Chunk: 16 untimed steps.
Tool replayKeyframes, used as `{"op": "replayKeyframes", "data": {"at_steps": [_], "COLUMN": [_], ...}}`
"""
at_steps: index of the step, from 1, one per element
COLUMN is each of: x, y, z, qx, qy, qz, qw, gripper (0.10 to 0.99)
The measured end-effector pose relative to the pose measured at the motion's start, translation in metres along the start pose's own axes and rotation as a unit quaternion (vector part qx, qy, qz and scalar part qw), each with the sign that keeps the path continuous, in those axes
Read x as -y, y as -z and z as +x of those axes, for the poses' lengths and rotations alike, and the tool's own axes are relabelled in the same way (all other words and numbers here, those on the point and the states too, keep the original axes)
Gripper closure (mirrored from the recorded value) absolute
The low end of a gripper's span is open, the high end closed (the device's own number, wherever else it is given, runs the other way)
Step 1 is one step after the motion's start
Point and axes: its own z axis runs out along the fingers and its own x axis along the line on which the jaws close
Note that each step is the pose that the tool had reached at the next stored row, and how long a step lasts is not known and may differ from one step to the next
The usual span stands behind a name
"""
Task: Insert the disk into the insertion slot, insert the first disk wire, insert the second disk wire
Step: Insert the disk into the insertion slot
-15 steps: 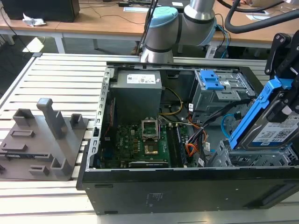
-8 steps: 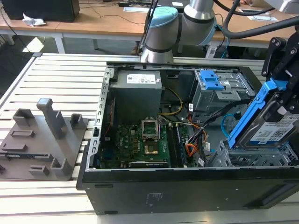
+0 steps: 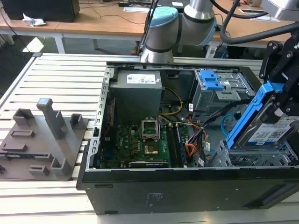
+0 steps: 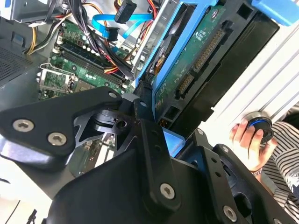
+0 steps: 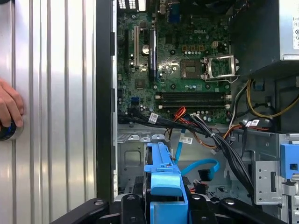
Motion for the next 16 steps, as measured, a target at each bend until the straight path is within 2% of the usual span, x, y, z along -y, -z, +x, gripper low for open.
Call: {"op": "replayKeyframes", "data": {"at_steps": [6,16], "x": [0.0003,0.0012], "y": [-0.008,-0.0294], "z": [-0.0006,-0.0006], "qx": [0.0,0.0], "qy": [0.0,0.0], "qz": [0.0,0.0], "qw": [1.0,1.0], "gripper": [0.722,0.722]}}
